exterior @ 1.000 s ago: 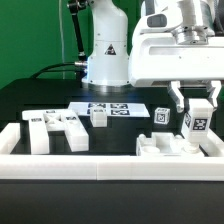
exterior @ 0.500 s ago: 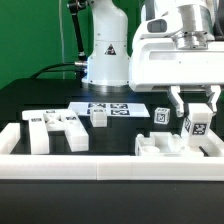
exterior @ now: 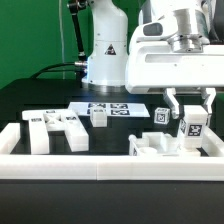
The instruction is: Assemble chair
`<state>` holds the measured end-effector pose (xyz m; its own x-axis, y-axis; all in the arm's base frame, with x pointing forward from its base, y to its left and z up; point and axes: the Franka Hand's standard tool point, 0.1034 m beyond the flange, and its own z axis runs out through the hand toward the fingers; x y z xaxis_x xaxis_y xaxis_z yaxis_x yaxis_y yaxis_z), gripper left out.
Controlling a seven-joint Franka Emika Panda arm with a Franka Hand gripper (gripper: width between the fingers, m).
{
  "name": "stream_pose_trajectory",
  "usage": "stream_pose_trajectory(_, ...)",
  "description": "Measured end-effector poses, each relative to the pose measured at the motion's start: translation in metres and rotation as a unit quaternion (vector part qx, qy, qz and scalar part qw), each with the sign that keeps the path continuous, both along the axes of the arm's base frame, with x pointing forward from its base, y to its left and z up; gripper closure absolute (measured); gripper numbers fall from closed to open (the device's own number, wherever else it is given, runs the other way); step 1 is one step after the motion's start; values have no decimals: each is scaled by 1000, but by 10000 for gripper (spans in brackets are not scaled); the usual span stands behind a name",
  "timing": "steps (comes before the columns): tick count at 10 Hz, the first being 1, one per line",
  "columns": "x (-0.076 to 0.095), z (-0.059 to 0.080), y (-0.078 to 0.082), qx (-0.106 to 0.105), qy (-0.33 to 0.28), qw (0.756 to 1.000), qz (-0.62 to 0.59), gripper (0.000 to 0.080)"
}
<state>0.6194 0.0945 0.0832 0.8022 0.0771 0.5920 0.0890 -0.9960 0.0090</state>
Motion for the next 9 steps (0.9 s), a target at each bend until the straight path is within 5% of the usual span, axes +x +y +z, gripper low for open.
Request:
stream_pose_trajectory(2,-1,-3,0,1,14,1000,0,432)
stream_pose_trajectory(3,-1,-3,0,1,14,1000,0,251)
stream_pose_trajectory(4,-1,-3,0,1,14,1000,0,182)
stream_pose_trajectory(9,3,9,-11,-4,27,1000,2,151)
